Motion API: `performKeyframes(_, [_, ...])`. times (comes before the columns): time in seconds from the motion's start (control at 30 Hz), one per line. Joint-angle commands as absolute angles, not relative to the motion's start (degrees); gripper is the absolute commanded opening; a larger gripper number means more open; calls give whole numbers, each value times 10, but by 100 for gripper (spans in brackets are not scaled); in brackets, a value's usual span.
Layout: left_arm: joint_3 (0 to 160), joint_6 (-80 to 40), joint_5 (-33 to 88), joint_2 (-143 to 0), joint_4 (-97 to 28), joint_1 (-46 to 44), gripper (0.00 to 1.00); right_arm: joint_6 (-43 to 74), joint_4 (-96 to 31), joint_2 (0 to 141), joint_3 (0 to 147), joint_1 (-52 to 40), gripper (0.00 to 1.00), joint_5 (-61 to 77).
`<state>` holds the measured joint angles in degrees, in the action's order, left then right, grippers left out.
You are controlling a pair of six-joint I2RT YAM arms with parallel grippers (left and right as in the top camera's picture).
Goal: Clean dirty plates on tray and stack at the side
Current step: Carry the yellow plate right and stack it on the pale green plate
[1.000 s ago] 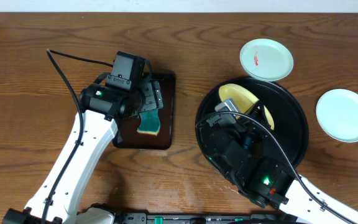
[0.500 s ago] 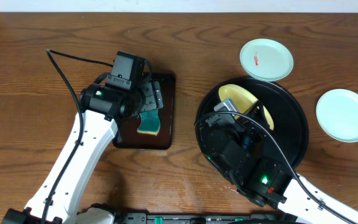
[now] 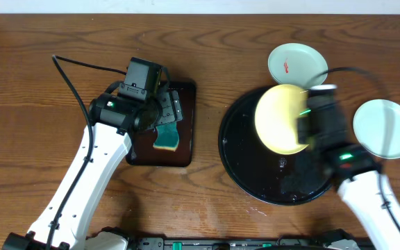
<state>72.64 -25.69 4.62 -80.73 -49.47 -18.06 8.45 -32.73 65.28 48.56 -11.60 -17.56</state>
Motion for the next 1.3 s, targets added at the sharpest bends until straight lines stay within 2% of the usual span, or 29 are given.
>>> performKeyframes(0.0, [731, -257, 50, -809, -496, -179, 84, 161, -319, 649, 488, 58, 1, 116])
performKeyframes(0.13, [731, -257, 50, -809, -496, -179, 84, 189, -299, 665, 488, 245, 1, 153])
performKeyframes(0.23, [731, -257, 50, -809, -496, -179, 84, 215, -284, 693, 488, 333, 1, 140])
performKeyframes(0.37, [731, -257, 50, -809, -496, -179, 84, 272, -258, 747, 488, 415, 1, 97])
performKeyframes(0.5, [731, -257, 50, -809, -496, -179, 84, 302, -184, 812, 488, 449, 1, 73])
performKeyframes(0.7, [731, -257, 50, -809, -496, -179, 84, 296, -180, 885, 488, 448, 1, 73])
performKeyframes(0.73, [731, -257, 50, -809, -496, -179, 84, 291, -180, 891, 488, 446, 13, 73])
performKeyframes(0.77, [731, -257, 50, -809, -496, -179, 84, 282, -176, 894, 488, 444, 31, 73])
performKeyframes(0.8, [731, -257, 50, -809, -496, -179, 84, 274, -173, 894, 488, 441, 39, 74])
performKeyframes(0.93, [731, -257, 50, -809, -496, -179, 84, 223, -156, 872, 505, 414, 40, 147])
performKeyframes(1.1, [731, -257, 50, -809, -496, -179, 84, 123, -143, 821, 556, 305, 37, 300])
performKeyframes(1.2, [731, -257, 50, -809, -496, -179, 84, 88, -166, 811, 588, 221, 37, 284])
performKeyframes(1.27, [731, -257, 50, -809, -496, -179, 84, 86, -192, 816, 613, 159, 37, 206])
